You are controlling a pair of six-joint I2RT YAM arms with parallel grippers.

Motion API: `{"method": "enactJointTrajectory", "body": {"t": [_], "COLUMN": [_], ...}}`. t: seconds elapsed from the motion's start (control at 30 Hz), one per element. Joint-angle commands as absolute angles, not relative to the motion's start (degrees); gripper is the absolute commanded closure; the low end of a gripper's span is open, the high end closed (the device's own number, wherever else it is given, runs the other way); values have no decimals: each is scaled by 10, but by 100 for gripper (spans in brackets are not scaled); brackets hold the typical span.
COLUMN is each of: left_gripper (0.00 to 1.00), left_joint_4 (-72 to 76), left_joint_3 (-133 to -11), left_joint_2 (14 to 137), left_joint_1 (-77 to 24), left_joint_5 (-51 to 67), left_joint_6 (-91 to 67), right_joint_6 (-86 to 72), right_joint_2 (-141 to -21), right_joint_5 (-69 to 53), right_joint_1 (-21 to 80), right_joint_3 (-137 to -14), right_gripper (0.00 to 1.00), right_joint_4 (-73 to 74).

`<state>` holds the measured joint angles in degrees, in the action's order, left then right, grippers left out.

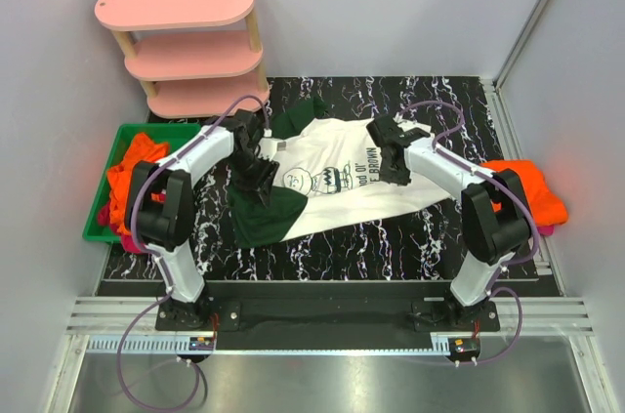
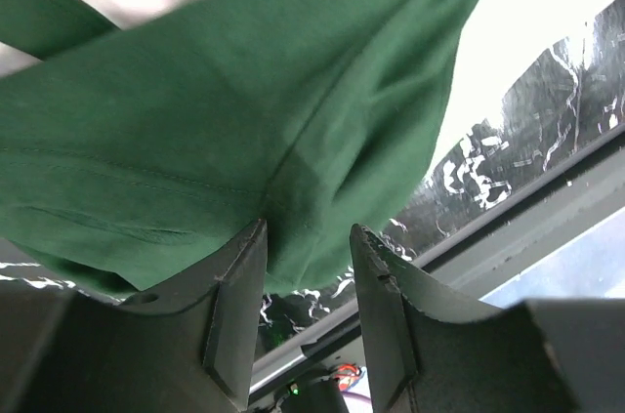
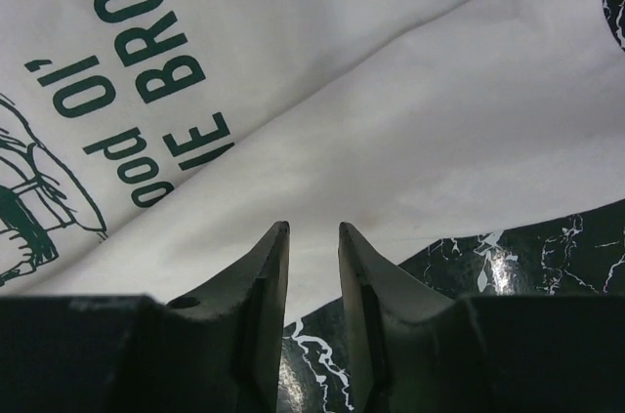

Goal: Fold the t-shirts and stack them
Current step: Fold the flattened tshirt in 1/3 of the way

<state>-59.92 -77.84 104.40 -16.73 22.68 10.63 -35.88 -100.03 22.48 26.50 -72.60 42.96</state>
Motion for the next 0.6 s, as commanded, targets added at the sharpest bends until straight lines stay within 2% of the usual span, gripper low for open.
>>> {"method": "enactJointTrajectory", "body": {"t": [0.0, 0.17, 0.27, 0.47, 0.57], "left_gripper": [56, 57, 63, 64, 73], "left_joint_4": [-605, -600, -595, -558, -558], "left_joint_3": [-759, -753, -769, -802, -823], "left_joint_2": [992, 1035, 1070, 1049, 1077], "left_joint_1": [-186, -194, -194, -191, -185], "left_joint_5": [248, 207, 179, 136, 96], "left_joint_6": [125, 124, 118, 100, 94], "right_joint_6": [-377, -381, -384, -384, -383], "right_joint_2": [-998, -1014, -1023, -1021, -1017], "right_joint_5": [228, 230, 230, 234, 237], "right_joint_1": [287, 293, 294, 294, 294], "right_joint_3": [-731, -727, -721, -713, -712], "right_gripper": [66, 67, 68, 68, 68], "right_joint_4": [419, 417, 414, 411, 411]}}
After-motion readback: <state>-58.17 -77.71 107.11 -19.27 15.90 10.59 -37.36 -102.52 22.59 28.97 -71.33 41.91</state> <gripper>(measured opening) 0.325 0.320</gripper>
